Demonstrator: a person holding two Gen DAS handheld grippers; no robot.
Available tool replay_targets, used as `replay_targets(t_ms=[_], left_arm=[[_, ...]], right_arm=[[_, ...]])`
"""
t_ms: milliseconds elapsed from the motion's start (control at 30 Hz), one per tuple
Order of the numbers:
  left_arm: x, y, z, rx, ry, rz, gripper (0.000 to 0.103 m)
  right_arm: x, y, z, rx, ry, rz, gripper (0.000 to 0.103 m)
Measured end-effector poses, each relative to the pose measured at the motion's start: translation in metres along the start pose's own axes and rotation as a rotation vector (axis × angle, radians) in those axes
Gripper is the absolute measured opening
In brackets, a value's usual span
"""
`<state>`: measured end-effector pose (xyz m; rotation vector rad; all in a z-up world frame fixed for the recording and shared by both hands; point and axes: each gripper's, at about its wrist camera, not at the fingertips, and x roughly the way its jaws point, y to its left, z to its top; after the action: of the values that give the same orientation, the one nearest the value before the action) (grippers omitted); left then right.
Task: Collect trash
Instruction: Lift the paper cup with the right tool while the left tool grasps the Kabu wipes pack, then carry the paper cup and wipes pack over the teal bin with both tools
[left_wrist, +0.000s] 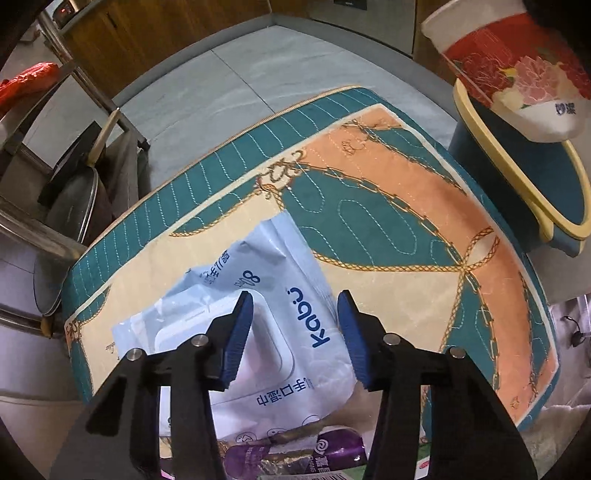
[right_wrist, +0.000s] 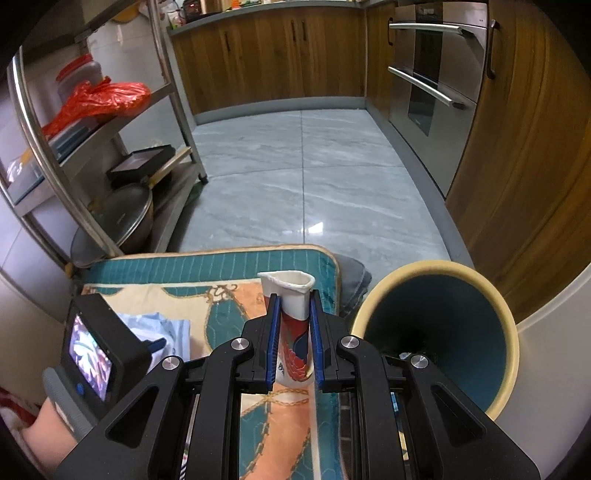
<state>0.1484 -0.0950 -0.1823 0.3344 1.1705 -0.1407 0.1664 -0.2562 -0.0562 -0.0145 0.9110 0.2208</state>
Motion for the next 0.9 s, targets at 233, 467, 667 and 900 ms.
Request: replay_targets(t_ms=[233, 467, 667, 900], left_arm=[[-0.008, 0.008, 0.001, -0.024, -0.034, -0.002, 0.024], [-0.043, 0.024, 0.009, -0.068, -0.158, -0.025, 0.018], [-0.083, 0.043, 0.022, -0.15, -0.268, -0.138, 0.014], [-0.122, 0.074, 0.027, -0.255, -0.387, -0.296, 0.012]], right_arm=[[0.0, 0.001, 0.0, -0.003, -0.001, -0.007, 0.017], [0.003, 0.008, 0.0, -0.027, -0.001, -0.012, 0.017], [0.003, 0.012, 0.001, -0.024, -0.005, -0.012, 0.017], [0.002, 0.015, 0.003, -0.017, -0.007, 0.002, 0.017]])
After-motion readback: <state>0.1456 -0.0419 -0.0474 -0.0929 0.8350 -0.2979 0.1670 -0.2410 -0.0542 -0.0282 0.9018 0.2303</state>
